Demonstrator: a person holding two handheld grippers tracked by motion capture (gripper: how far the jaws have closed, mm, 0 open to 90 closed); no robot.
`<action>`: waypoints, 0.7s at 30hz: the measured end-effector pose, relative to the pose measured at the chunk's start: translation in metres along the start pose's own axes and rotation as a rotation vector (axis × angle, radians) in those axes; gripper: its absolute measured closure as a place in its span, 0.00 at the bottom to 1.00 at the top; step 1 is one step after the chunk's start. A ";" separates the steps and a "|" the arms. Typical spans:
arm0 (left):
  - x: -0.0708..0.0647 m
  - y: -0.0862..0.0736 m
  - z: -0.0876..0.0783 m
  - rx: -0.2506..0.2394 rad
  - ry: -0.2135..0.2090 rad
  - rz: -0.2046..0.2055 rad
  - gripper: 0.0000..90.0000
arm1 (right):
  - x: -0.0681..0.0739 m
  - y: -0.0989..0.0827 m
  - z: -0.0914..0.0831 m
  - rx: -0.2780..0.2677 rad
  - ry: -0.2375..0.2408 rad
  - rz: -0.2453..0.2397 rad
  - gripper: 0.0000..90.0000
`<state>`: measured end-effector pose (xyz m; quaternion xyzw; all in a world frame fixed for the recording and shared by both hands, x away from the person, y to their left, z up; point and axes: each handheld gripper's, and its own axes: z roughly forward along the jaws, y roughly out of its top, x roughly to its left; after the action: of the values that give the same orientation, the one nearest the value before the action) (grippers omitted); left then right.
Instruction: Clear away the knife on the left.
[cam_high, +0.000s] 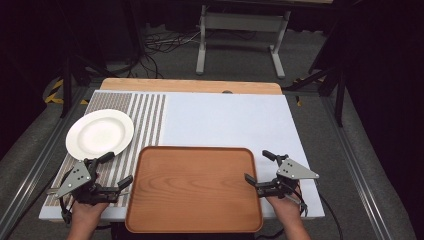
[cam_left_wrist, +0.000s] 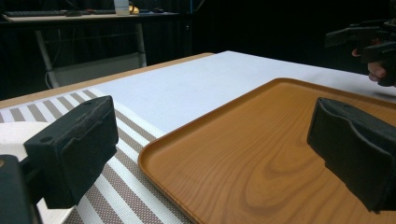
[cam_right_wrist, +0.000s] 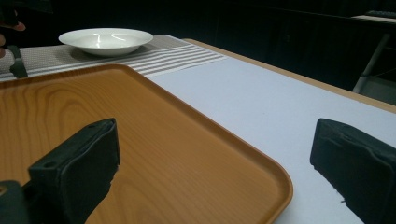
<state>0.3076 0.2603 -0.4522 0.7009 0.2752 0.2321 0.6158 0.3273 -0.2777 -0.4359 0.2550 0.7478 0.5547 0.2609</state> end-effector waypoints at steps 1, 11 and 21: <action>0.000 0.000 0.000 0.000 0.000 0.000 0.03 | 0.000 0.000 0.000 0.001 -0.001 -0.003 0.02; 0.003 0.006 0.006 0.026 -0.062 -0.027 0.01 | 0.001 -0.001 -0.008 -0.007 -0.003 0.011 0.02; 0.006 0.023 0.000 0.086 -0.096 0.006 0.02 | 0.002 -0.001 -0.013 -0.014 0.004 0.008 0.03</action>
<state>0.3145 0.2624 -0.4297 0.7377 0.2531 0.1879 0.5970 0.3173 -0.2855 -0.4343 0.2550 0.7434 0.5615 0.2588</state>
